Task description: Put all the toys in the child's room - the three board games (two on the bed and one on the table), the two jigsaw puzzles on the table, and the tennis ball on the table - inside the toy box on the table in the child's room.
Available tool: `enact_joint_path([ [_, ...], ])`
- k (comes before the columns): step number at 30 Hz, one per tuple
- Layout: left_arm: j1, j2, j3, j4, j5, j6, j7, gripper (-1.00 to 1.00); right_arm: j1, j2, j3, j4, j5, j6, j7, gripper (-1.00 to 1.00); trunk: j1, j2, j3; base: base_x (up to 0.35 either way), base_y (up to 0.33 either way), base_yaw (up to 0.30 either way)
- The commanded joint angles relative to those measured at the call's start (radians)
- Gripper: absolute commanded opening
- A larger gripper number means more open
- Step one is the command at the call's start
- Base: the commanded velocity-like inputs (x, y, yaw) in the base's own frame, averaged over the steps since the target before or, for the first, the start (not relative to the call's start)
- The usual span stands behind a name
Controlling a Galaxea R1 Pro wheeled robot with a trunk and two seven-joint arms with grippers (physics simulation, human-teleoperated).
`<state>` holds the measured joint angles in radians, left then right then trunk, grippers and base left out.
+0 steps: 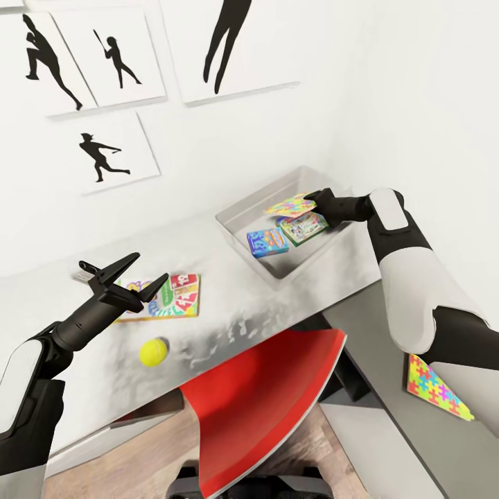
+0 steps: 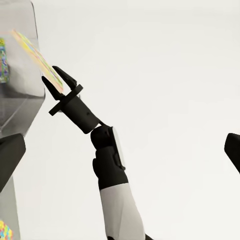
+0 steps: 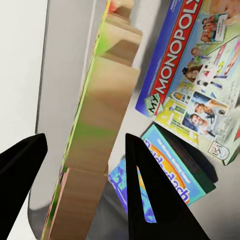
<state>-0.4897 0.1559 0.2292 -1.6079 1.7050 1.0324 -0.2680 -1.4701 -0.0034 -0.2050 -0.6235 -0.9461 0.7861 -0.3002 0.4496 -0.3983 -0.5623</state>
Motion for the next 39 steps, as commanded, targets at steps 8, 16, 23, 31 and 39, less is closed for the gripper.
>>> enact_joint_path([
  [8, -0.001, 0.001, 0.001, 0.000, -0.008, 0.003, -0.009, 1.00, -0.001, 0.000, -0.002, -0.001, -0.011, 0.002, -0.010, -1.00, 0.000, -0.002, -0.014, 0.000, 0.000, 0.000],
  [16, -0.001, 0.001, 0.001, 0.000, -0.008, 0.003, -0.008, 1.00, 0.000, 0.000, -0.002, -0.002, -0.009, 0.002, -0.010, -1.00, 0.000, -0.002, -0.021, 0.000, 0.000, 0.000],
  [23, -0.001, 0.001, 0.001, 0.000, -0.008, 0.003, -0.009, 1.00, 0.000, 0.000, -0.002, -0.003, -0.008, 0.002, -0.009, -1.00, 0.000, -0.002, -0.022, 0.000, 0.000, 0.000],
  [31, -0.001, 0.001, 0.001, 0.000, -0.008, 0.003, -0.009, 1.00, 0.000, 0.000, -0.001, -0.003, -0.008, 0.002, -0.008, 1.00, 0.000, -0.002, -0.022, 0.000, 0.000, 0.000],
  [39, -0.001, 0.002, 0.001, 0.000, -0.008, 0.003, -0.010, 1.00, -0.001, 0.000, -0.001, -0.004, -0.008, 0.002, -0.008, 1.00, 0.000, -0.002, -0.022, 0.000, 0.000, 0.000],
])
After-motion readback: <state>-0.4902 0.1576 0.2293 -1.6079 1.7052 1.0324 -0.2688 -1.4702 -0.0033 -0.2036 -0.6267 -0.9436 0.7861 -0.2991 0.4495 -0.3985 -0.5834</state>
